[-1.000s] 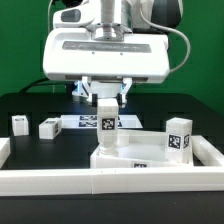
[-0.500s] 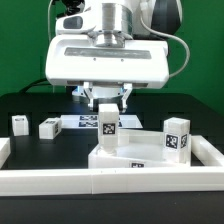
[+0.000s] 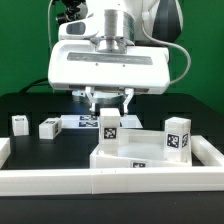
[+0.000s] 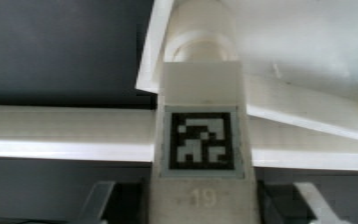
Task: Assemble square table
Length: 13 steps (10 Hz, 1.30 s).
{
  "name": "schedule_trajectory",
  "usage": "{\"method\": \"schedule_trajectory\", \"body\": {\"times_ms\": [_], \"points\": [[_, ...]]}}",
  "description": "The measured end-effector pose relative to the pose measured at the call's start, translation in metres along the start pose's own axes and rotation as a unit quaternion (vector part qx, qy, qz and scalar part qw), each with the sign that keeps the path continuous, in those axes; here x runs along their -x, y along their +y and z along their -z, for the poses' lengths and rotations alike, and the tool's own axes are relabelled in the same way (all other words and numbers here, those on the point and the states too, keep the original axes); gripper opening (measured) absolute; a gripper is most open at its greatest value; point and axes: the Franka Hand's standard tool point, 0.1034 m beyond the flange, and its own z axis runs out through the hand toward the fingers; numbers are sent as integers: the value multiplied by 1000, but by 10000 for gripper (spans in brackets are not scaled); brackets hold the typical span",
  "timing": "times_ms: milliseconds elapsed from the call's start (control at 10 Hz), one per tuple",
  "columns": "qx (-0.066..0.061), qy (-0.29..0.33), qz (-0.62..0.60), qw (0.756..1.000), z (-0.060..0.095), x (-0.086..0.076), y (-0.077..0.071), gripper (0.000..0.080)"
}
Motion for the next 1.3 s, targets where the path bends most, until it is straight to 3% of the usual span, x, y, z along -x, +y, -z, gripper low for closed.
{"method": "schedule_trajectory", "body": {"times_ms": [200, 300, 400, 500, 600, 1300], "points": [[0, -3, 1, 1000, 0, 3, -1, 292], [-3, -10, 0, 1000, -1, 5, -1, 343], [-3, -11, 0, 1000, -1, 5, -1, 479], [-3, -11, 0, 1000, -2, 5, -1, 479], [-3, -11, 0, 1000, -2, 6, -1, 615], [-4, -19, 6, 1000, 3, 2, 5, 648]]}}
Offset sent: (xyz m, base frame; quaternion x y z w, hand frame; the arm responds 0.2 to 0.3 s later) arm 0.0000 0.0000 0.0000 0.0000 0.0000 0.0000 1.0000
